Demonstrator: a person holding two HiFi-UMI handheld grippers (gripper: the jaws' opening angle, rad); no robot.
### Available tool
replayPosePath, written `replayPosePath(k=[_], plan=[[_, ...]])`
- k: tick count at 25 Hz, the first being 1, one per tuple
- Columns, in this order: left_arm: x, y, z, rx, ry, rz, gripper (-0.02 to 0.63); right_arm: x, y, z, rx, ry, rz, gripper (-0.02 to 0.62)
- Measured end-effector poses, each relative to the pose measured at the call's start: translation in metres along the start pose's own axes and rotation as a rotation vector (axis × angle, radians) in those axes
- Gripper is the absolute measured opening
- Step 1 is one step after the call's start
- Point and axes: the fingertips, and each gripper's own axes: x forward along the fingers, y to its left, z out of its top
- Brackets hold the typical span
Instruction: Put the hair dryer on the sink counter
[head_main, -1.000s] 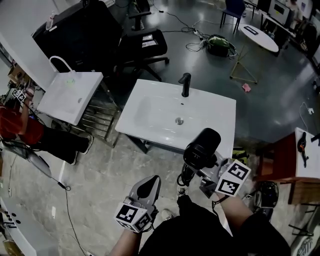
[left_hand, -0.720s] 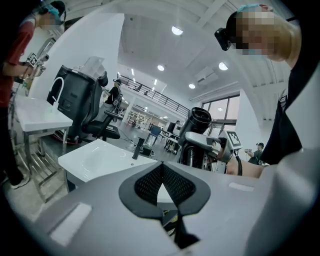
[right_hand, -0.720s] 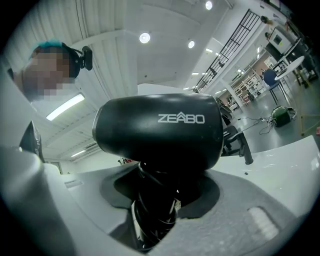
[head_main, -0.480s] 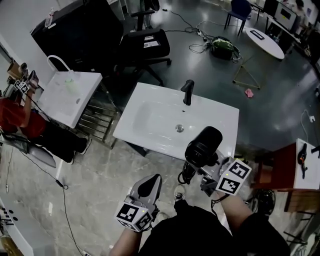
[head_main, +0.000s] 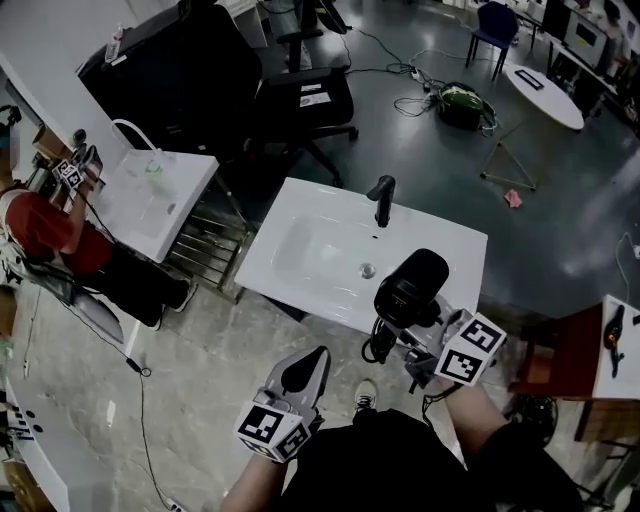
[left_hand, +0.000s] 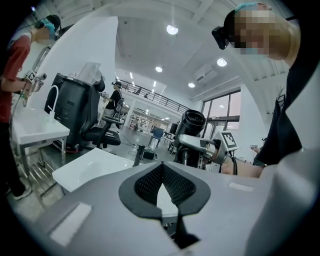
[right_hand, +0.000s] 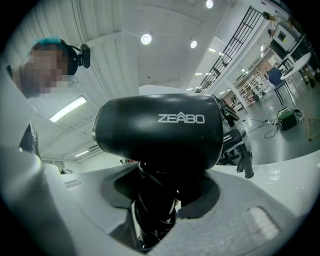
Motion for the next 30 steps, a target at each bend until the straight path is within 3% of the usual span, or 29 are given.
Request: replayPosePath(k=[14,21,30], plan=[[0.033,-0.004,0.011,0.017,0.023,-0.052,0.003,-0.013,-0.024,0.015,-0.011,-0.020,-0.057,0.189],[0.060,0.015,0.014,0.034,0.062,-0.147,0.003,-0.001,-0.042,0.014,-0.018,-0.020,-0.128,0.189],[0.088,0.082,0.037,0.077,0.143,-0.311,0.003,0.060,-0.059,0.018,-0.016,-0.074,-0.264,0.189]])
